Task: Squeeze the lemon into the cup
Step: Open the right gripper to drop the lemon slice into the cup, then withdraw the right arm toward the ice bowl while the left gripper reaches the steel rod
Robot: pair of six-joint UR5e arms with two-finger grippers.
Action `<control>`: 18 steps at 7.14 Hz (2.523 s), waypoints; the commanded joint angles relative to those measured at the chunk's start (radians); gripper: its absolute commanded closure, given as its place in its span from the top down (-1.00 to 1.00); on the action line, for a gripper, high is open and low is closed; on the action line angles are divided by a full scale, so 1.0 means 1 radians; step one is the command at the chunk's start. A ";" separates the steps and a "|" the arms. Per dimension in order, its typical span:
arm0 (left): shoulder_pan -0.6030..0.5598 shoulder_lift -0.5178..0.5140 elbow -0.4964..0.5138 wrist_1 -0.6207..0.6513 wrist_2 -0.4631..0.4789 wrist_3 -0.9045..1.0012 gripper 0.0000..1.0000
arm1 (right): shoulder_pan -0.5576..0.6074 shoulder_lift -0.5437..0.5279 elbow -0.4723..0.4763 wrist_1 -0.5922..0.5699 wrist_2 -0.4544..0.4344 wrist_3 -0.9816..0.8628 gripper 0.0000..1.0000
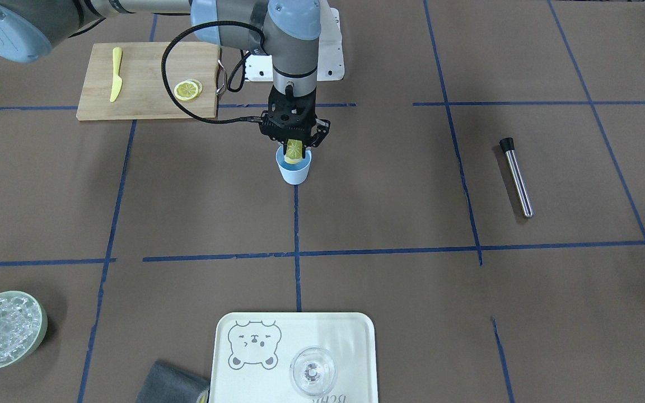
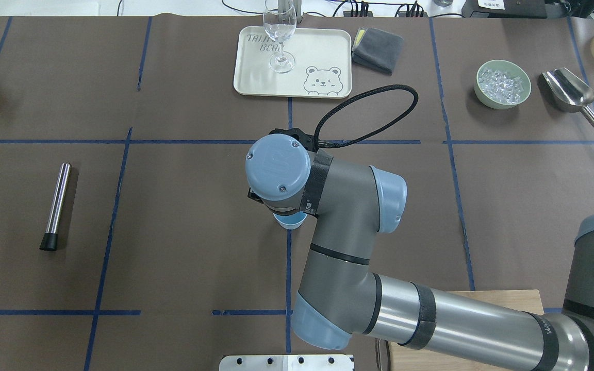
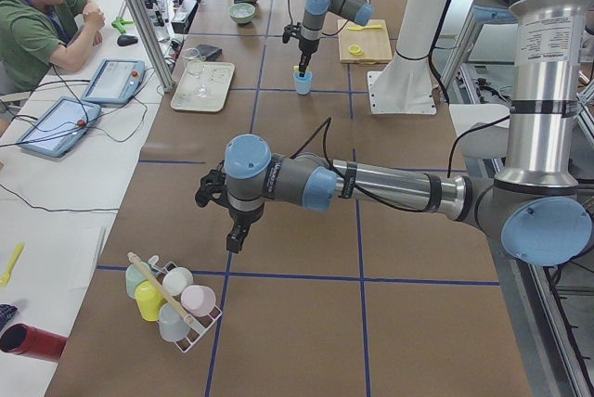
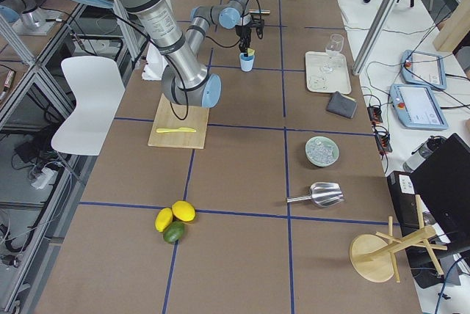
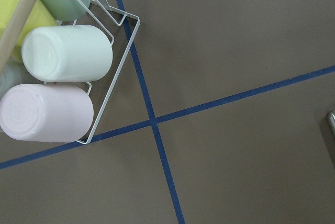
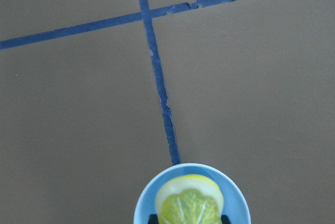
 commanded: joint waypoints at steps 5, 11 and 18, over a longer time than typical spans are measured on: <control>0.001 -0.007 0.003 -0.002 0.000 -0.002 1.00 | 0.030 0.002 0.002 0.008 0.006 -0.008 1.00; 0.290 -0.079 -0.055 -0.023 0.002 -0.490 1.00 | 0.287 -0.346 0.387 -0.026 0.235 -0.297 1.00; 0.518 -0.199 0.080 -0.013 -0.017 -0.721 1.00 | 0.783 -0.617 0.375 -0.018 0.595 -0.949 1.00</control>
